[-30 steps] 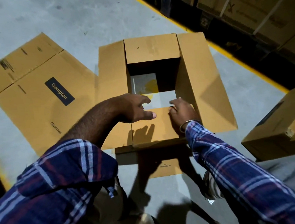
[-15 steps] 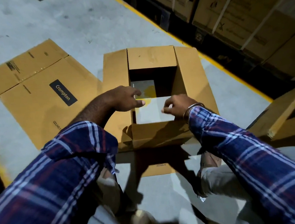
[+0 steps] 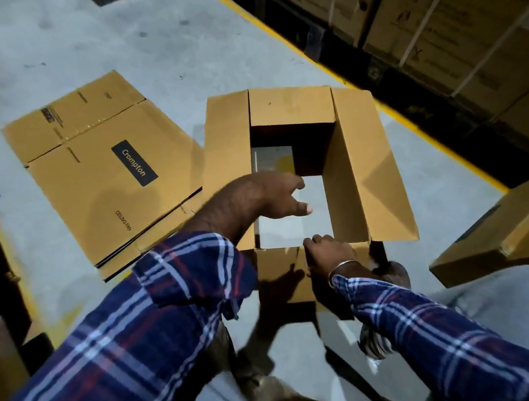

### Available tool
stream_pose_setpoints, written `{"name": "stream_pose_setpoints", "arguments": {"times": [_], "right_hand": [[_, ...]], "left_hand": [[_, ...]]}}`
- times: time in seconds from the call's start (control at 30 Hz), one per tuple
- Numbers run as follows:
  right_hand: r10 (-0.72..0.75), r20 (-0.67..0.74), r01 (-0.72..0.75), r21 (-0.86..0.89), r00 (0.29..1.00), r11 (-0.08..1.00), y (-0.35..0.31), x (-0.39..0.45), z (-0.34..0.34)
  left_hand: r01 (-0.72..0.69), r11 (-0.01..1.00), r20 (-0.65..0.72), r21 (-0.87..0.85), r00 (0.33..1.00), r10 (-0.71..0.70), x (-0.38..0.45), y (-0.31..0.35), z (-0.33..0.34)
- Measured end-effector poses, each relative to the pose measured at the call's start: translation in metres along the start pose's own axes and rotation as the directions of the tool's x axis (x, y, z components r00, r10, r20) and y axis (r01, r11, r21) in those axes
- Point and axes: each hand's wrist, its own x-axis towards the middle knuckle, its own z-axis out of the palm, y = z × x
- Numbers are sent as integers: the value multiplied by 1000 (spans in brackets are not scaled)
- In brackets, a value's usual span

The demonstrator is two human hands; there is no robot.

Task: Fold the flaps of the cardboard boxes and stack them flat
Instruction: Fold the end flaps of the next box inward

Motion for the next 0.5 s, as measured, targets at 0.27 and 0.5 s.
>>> {"name": "stream_pose_setpoints", "arguments": {"times": [0.27, 0.5], "right_hand": [[-37, -103, 41, 36, 994, 999, 7, 22, 7], [-77, -132, 87, 71, 988, 994, 11, 26, 10]], "left_hand": [[-40, 997, 62, 61, 997, 36, 14, 11, 2], [-19, 996, 76, 86, 997, 13, 22, 6, -3]]}}
